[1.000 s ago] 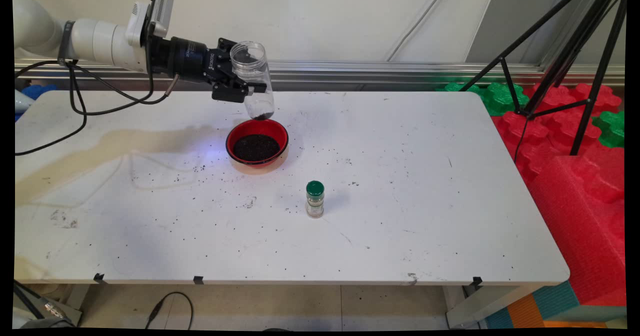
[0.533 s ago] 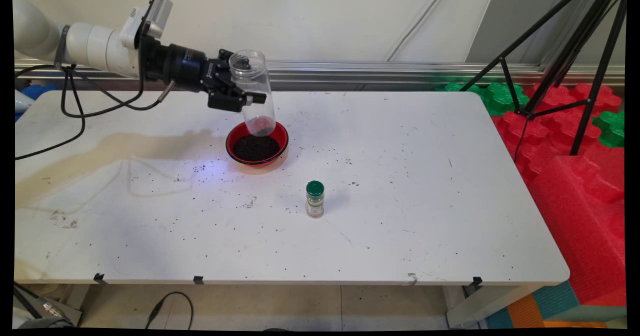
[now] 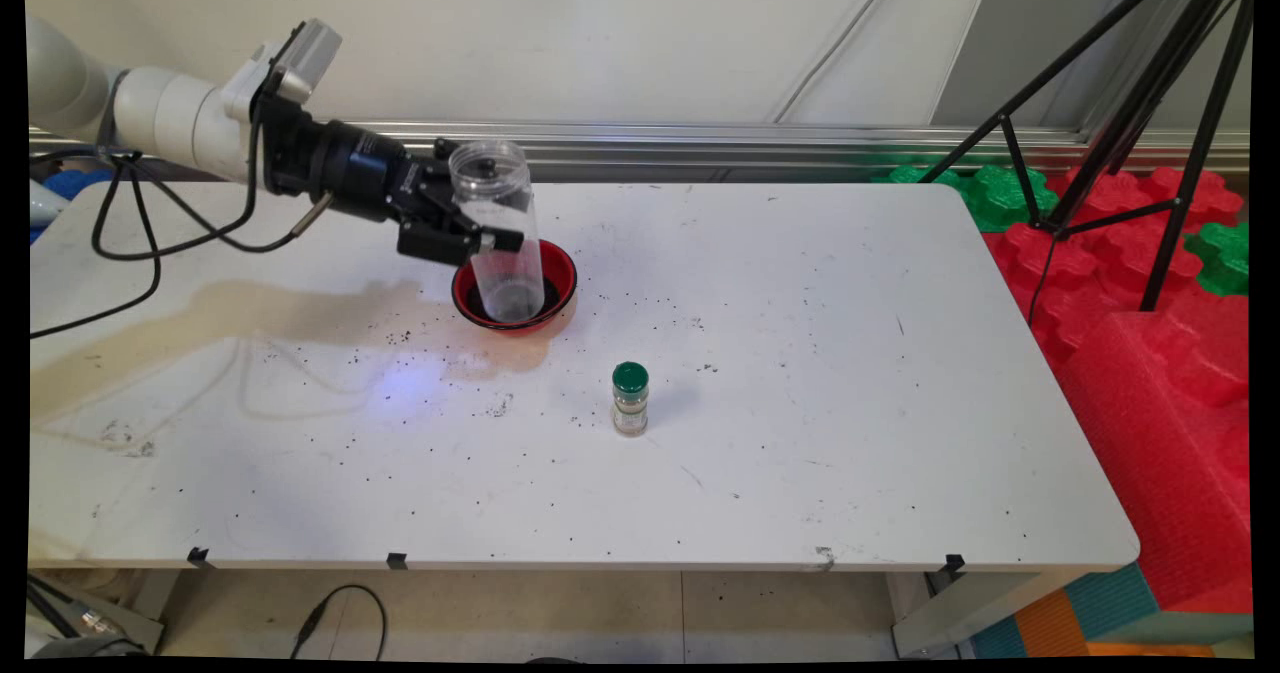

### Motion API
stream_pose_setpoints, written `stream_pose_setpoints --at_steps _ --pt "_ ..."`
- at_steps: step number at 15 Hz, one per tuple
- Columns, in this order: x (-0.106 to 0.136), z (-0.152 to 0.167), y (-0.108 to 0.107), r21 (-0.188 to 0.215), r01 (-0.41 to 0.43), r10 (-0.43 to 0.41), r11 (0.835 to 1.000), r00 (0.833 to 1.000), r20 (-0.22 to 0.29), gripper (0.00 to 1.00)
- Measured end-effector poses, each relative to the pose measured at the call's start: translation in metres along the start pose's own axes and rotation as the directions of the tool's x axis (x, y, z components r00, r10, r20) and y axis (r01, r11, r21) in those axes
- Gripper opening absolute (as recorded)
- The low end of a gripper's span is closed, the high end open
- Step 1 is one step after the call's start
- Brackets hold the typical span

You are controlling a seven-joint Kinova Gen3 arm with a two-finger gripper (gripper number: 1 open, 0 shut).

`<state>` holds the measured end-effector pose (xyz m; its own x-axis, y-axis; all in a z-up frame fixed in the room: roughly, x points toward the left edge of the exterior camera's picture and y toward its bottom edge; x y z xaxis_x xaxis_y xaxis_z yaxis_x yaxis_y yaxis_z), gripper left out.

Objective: Place the picked object on the table

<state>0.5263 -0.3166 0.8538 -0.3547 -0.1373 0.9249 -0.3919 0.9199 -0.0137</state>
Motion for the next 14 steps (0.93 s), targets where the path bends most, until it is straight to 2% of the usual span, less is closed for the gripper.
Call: stream_pose_setpoints --at_steps 3,14 --pt "-0.007 0.000 0.013 -0.033 0.009 -0.008 0.999 1.000 0.019 0.00" --pt "-0.041 0.005 0.041 -0.097 0.022 -0.014 0.995 0.996 0.086 0.00"
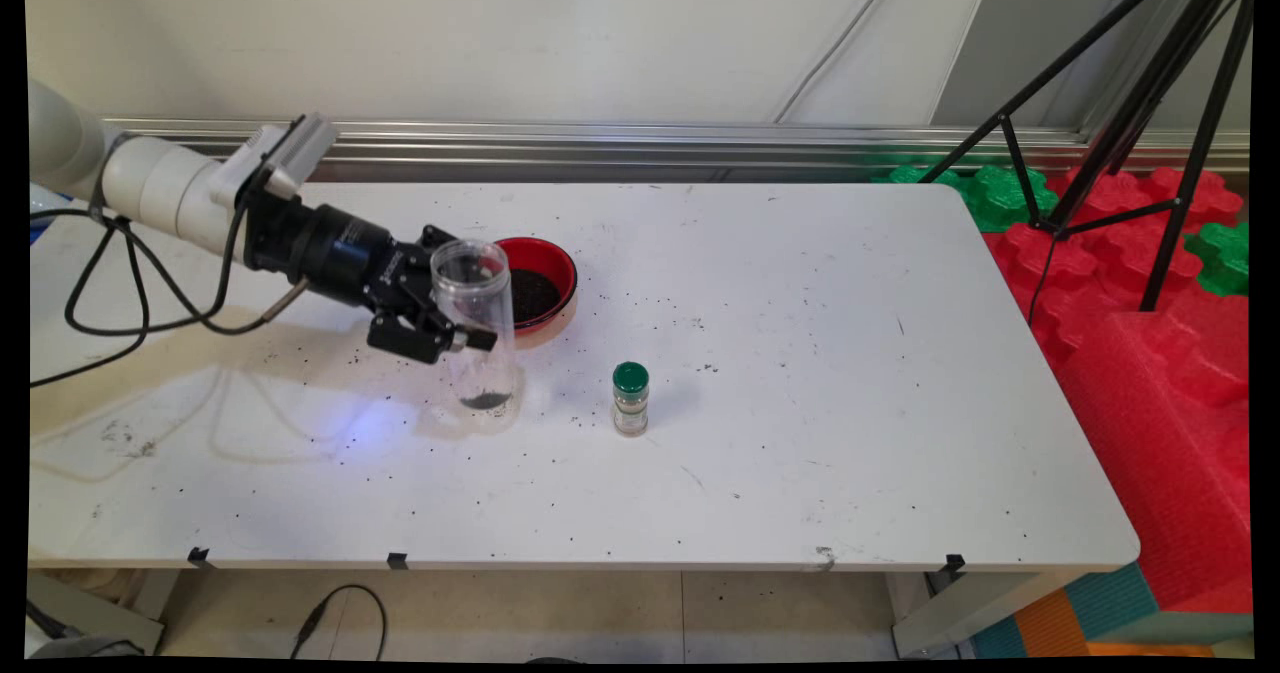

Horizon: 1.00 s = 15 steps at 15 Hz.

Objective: Place the picked object on the table

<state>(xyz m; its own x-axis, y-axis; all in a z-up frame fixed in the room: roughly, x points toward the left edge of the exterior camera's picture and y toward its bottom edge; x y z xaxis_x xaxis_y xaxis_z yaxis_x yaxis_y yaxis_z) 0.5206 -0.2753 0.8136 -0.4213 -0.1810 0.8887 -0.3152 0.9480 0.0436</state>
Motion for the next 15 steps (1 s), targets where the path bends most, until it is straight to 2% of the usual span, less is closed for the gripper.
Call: stream_pose_setpoints --at_steps 9,15 --pt "-0.026 0.010 0.009 -0.034 -0.009 0.011 0.999 0.999 0.046 0.00" --pt "-0.039 0.011 0.010 -0.038 -0.023 0.026 0.999 0.997 0.066 0.00"
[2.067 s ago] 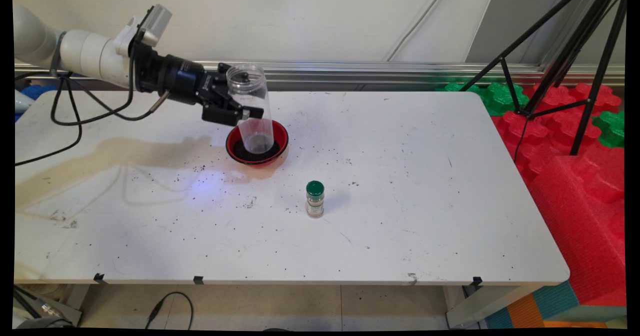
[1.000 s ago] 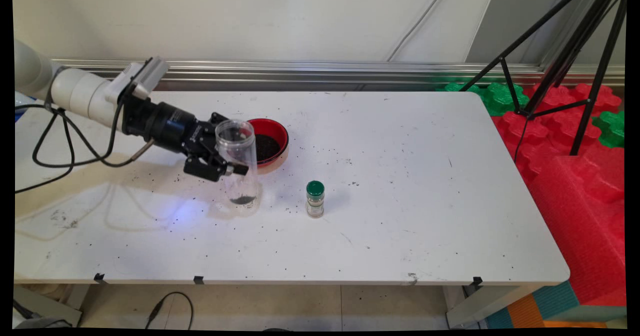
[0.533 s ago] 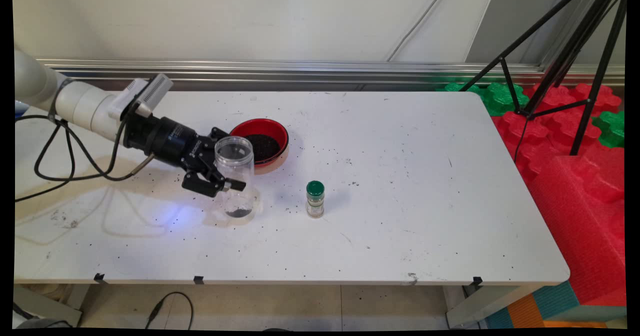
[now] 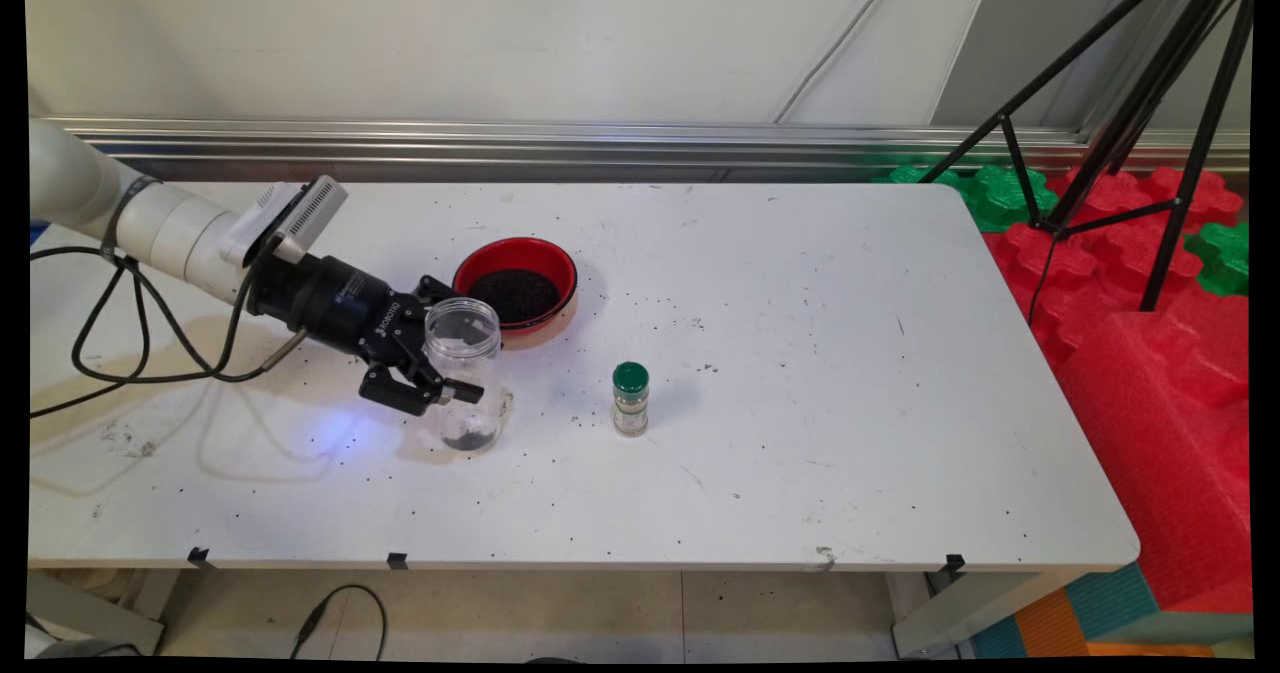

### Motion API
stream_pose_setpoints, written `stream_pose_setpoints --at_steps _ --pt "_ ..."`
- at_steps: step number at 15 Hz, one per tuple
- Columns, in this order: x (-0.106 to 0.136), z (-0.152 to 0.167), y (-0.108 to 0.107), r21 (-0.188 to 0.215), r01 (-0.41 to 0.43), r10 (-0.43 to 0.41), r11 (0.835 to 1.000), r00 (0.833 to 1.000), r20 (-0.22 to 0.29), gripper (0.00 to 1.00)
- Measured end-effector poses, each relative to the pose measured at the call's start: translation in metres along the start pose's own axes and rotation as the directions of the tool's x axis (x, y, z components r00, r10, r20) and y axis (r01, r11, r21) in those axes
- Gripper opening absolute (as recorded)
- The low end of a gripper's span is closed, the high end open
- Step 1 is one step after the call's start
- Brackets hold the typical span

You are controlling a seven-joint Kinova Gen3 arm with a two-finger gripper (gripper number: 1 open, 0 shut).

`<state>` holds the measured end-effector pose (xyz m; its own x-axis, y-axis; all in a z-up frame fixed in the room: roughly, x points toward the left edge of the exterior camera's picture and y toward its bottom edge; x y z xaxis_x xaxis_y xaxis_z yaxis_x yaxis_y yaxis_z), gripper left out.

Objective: Place the picked object on the table

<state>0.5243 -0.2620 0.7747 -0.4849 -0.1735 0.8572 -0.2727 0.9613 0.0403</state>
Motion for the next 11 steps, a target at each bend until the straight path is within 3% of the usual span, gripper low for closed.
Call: stream_pose_setpoints --at_steps 7,8,11 --pt "-0.010 -0.002 0.000 0.001 -0.014 0.014 1.000 1.000 0.013 0.00" --pt "-0.011 -0.003 0.001 0.001 -0.015 0.015 1.000 1.000 0.014 1.00" --pt "-0.013 -0.005 0.001 0.001 -0.019 0.019 1.000 1.000 0.018 1.00"
